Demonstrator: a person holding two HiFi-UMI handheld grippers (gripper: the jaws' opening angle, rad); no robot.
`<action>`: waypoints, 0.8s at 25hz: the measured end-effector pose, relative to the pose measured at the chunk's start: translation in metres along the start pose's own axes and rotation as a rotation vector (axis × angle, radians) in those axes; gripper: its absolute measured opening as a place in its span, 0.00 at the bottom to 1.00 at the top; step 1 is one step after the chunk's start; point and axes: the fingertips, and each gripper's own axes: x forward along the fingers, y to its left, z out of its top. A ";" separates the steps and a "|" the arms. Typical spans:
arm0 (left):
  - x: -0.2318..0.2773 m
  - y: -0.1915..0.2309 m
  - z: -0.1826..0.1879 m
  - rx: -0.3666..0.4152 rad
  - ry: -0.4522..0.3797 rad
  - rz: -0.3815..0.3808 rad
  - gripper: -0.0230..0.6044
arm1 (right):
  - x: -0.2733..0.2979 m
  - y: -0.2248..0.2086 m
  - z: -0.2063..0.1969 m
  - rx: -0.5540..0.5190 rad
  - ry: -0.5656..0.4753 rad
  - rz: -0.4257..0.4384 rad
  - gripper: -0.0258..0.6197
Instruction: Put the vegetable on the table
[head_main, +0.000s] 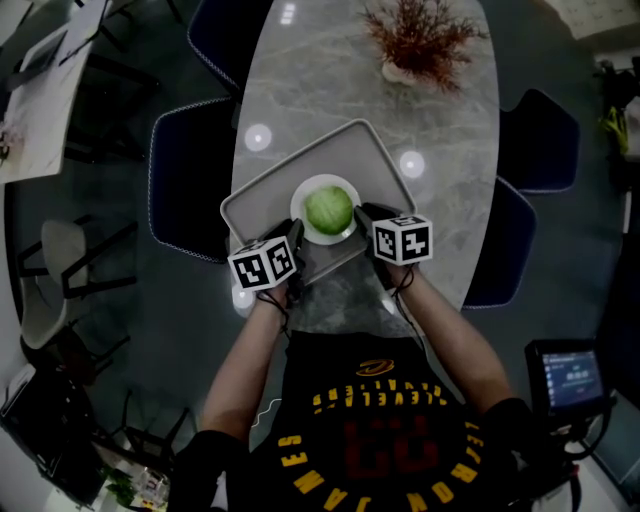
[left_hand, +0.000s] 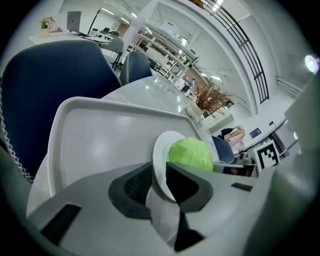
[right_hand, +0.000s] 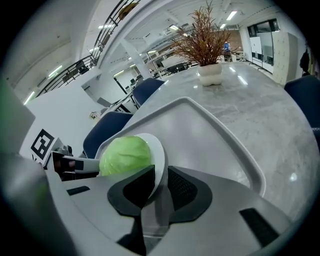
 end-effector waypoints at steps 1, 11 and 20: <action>0.001 0.000 -0.001 -0.005 0.007 -0.003 0.16 | 0.001 0.001 0.001 -0.003 0.008 -0.004 0.16; 0.005 0.003 -0.005 -0.024 0.039 -0.013 0.15 | 0.007 0.004 0.003 0.065 0.048 0.029 0.13; 0.008 0.011 0.002 -0.133 0.062 -0.006 0.11 | 0.004 0.004 -0.010 0.281 0.033 0.086 0.10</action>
